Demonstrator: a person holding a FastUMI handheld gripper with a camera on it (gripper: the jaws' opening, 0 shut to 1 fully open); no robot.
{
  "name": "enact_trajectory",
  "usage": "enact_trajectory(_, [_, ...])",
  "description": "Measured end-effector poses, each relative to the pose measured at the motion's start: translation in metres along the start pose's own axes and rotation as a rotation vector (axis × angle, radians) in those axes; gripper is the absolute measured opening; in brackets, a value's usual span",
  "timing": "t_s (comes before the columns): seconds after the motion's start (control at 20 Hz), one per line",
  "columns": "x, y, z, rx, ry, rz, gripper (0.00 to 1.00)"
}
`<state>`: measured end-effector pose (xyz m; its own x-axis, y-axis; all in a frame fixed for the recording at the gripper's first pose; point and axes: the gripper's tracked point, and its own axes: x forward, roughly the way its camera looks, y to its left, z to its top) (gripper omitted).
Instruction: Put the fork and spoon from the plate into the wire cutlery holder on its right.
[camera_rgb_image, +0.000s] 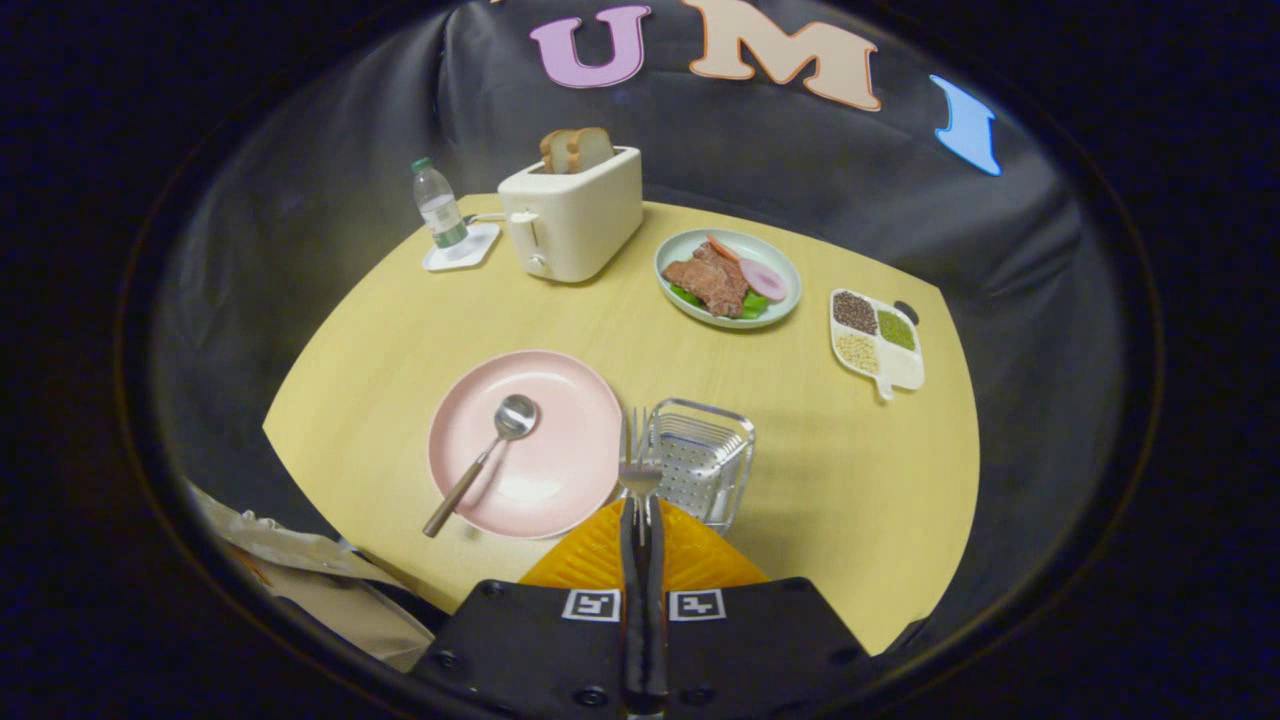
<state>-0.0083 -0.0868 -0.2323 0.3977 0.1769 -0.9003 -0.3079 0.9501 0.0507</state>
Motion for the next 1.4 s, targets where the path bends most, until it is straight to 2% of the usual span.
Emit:
enact_trajectory(0.25, [0.015,-0.020,-0.015,-0.008,0.091,0.021,0.04])
enact_trajectory(0.5, [0.035,-0.015,-0.015,0.004,0.156,0.082,0.05])
enact_trajectory(0.7, [0.047,-0.022,-0.013,0.007,0.183,0.068,0.06])
enact_trajectory(0.85, [0.049,-0.018,-0.006,0.000,0.150,0.072,0.14])
enact_trajectory(0.95, [0.047,-0.018,0.003,0.001,0.096,0.061,0.29])
enact_trajectory(1.0, [0.045,-0.012,0.011,0.016,0.054,0.067,0.39])
enact_trajectory(1.3, [0.028,0.010,0.042,0.010,-0.205,-0.034,1.00])
enact_trajectory(1.4, [0.022,0.024,0.047,0.033,-0.276,-0.049,1.00])
